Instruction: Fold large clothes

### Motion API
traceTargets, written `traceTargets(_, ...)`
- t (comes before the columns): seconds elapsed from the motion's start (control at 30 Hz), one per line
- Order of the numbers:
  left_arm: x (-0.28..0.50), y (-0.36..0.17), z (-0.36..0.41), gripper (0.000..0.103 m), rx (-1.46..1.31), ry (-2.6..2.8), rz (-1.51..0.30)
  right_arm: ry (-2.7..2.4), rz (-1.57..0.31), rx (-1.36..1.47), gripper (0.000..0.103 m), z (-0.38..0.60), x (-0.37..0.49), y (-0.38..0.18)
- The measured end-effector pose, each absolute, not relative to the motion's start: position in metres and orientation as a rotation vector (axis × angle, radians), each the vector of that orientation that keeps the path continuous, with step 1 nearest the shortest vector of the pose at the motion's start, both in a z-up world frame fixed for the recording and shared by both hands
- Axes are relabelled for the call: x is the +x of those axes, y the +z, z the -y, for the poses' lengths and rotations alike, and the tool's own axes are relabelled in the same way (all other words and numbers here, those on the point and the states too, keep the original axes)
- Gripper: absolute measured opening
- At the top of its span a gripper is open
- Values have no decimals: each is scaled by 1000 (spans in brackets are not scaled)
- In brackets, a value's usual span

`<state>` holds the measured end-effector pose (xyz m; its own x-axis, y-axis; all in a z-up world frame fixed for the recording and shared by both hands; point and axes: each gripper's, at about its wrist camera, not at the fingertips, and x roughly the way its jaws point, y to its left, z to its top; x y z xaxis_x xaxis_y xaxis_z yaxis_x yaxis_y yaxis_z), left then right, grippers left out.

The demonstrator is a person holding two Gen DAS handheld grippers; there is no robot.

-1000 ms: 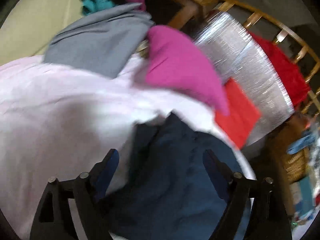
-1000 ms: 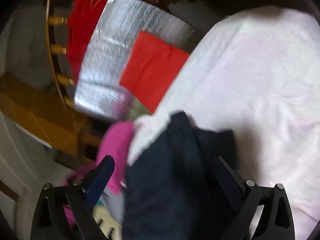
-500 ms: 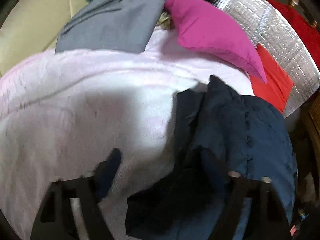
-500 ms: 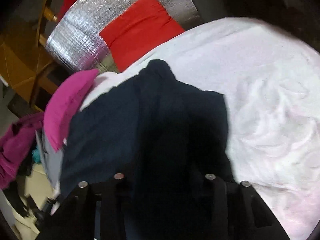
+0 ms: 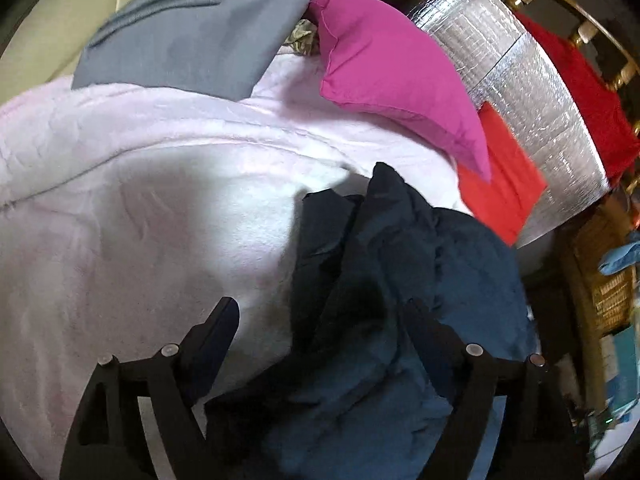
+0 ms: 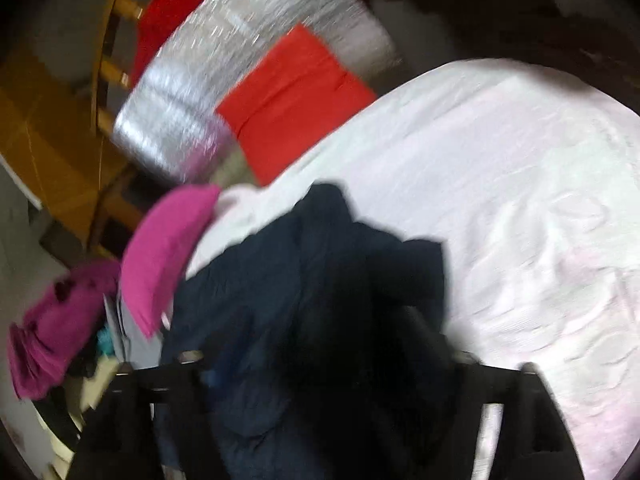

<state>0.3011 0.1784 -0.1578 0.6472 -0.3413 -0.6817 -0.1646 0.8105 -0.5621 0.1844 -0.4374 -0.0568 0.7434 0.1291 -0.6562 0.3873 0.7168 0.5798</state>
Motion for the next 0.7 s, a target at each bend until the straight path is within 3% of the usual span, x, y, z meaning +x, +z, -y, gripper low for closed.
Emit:
traceTargets(0.17,316,-178,-172,91,-671,-141,-1000,-67,-817,929,82,465,190,-92)
traceTargets(0.33,322,-182,-168,95,-679,-165,-1005,-37,-956,920,82,456,212,-127)
traceTargets(0.4,325,-183,-164,95,-699,-211,-1006,-4,-932,923,81,451,217,-127)
traceTargets(0.57,331,-185,-142,94,-698,-354,-1019,-4,-995,726,66,410,238,-119)
traceTargets(0.63,332,-185,-134,84,-644,-337,-1016,-27,-1002,668,64,405,240,-120)
traceTargets(0.7,333,-184,-135,69,-665,-331,-1008,-46,-993,687,59,406,238,-119)
